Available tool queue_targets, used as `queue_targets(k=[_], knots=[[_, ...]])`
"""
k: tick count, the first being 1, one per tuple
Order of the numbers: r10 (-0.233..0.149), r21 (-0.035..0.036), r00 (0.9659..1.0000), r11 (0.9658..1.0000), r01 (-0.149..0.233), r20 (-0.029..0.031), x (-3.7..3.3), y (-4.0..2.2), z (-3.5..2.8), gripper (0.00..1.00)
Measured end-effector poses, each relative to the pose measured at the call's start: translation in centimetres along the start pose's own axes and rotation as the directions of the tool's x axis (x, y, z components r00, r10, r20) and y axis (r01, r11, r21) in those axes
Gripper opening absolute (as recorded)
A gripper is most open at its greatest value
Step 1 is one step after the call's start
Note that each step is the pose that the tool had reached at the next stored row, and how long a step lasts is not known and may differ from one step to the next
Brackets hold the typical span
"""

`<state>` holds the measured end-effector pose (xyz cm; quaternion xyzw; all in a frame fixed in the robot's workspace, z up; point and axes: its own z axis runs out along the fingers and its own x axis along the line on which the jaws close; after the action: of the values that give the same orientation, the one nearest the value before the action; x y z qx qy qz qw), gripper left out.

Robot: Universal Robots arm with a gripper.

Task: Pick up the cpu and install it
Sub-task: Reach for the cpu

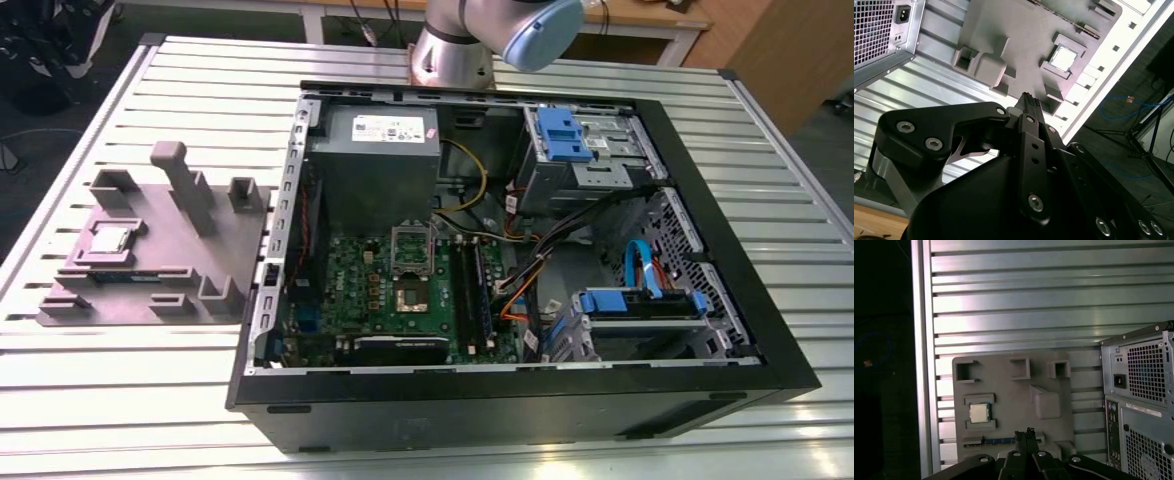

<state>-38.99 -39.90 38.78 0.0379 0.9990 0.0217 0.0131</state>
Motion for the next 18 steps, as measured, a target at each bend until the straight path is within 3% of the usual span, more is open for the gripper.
queue_targets(k=[18], knots=[[0.0,0.0,1.0,1.0,0.0,0.0,0.78,-0.06,-0.02,0.1]])
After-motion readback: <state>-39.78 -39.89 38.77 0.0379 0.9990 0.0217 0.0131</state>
